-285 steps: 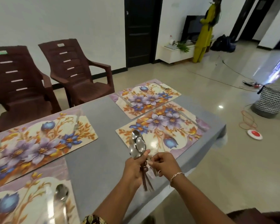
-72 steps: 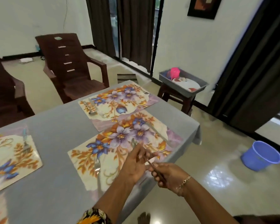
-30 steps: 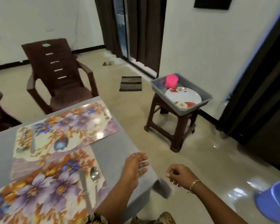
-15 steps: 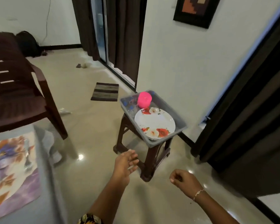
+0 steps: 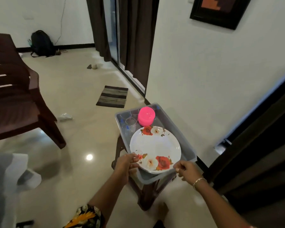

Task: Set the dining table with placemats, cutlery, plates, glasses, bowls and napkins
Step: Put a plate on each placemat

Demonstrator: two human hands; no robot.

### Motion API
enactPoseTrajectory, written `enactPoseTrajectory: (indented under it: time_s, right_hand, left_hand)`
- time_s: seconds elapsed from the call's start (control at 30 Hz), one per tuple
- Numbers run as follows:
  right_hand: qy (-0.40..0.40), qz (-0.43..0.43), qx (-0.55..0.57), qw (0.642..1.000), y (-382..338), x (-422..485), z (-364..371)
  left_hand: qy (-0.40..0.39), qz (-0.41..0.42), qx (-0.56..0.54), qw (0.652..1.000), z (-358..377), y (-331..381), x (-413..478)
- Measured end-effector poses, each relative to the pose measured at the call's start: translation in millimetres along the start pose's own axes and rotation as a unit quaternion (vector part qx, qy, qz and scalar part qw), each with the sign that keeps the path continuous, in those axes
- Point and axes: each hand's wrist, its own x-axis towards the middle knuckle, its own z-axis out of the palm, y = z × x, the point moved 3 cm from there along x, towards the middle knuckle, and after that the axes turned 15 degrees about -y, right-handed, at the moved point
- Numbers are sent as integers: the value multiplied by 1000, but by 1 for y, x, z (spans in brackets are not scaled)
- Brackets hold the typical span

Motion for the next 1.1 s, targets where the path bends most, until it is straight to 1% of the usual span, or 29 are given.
enactPoseTrajectory:
  time_s: [0.17, 0.27, 0.33, 0.4, 0.47, 0.53, 0.6, 0.7, 0.77, 0.9, 1.0, 1.1]
  right_hand:
    - [-16, 41, 38, 998, 11, 87, -68]
    - [-55, 67, 25, 996, 21, 129, -95]
    - [-83, 81, 16, 993, 33, 158, -106]
    - [-113, 102, 11, 988, 48, 183, -112]
    - [-145, 125, -9, 981, 64, 203, -111]
    - [-180, 142, -35, 973, 76, 219, -106]
    - [-213, 163, -54, 962, 82, 230, -103]
    - [-241, 202, -48, 948, 98, 246, -94]
    - [-247, 210, -25, 946, 106, 258, -89]
    - [-244, 238, 59, 938, 119, 278, -80]
    - [-230, 256, 100, 934, 121, 284, -78]
    - [-206, 268, 148, 929, 123, 286, -74]
  left_hand:
    - [48, 9, 24, 999, 20, 29, 66]
    - [72, -19, 76, 994, 27, 37, 104]
    - [100, -34, 113, 988, 25, 38, 129]
    - [133, -48, 165, 976, 21, 38, 154]
    - [150, -74, 236, 957, 17, 35, 177]
    - [161, -94, 281, 941, 16, 34, 196]
    - [171, -98, 318, 927, 13, 33, 217]
    - [184, -120, 319, 922, 11, 31, 237]
    - [190, -133, 308, 923, 5, 23, 250]
    - [207, -163, 318, 911, -29, -18, 293]
    - [216, -189, 335, 897, -24, -4, 293]
    - [195, -235, 368, 878, -19, 10, 296]
